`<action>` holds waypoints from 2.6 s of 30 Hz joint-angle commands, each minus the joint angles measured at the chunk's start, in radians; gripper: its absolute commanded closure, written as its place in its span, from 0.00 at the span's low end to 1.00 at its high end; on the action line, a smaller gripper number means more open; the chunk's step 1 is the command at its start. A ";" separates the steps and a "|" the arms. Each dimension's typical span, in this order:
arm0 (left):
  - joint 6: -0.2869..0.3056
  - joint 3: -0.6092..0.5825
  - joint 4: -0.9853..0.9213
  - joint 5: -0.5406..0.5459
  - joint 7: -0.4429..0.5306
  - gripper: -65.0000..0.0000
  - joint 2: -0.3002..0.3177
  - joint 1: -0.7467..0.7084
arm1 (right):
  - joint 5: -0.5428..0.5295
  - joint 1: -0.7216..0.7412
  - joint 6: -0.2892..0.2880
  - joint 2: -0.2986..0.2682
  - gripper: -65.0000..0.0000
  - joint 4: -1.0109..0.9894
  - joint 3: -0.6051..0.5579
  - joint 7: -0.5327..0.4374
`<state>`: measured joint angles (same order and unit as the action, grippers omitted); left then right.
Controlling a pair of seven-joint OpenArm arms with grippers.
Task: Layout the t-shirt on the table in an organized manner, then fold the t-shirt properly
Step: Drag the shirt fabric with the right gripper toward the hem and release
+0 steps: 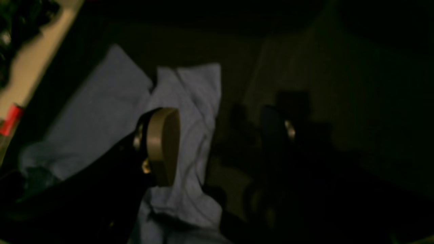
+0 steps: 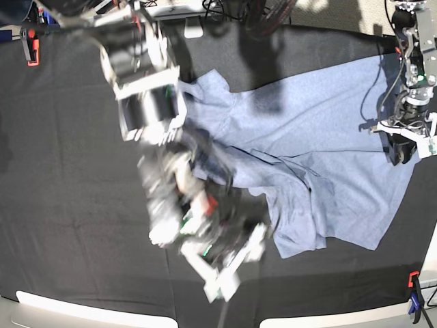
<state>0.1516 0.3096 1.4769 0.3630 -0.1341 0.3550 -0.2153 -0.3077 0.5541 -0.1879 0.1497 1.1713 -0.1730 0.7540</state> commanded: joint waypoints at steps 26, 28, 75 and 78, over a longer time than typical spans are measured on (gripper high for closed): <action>0.006 0.008 0.019 0.006 0.030 0.83 0.008 0.010 | -0.172 0.210 -0.179 0.007 0.47 -0.570 -0.316 -0.093; 0.006 0.008 0.019 0.006 0.030 0.83 0.008 0.010 | -0.172 0.184 -0.179 0.007 0.47 -0.570 -0.318 -0.131; 0.006 0.008 0.019 0.005 0.024 0.83 0.008 0.010 | 0.533 0.144 -0.117 -0.264 0.57 -0.315 -0.008 -0.188; 0.006 0.008 0.019 0.005 -0.005 0.83 0.008 0.010 | 0.532 0.144 -0.118 -0.264 0.55 -0.314 -0.008 -0.172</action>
<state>0.1516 0.3096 1.4769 0.3630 -0.1654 0.3492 -0.2153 0.2249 0.6594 -0.3138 -0.1085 0.8364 -0.1822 0.5953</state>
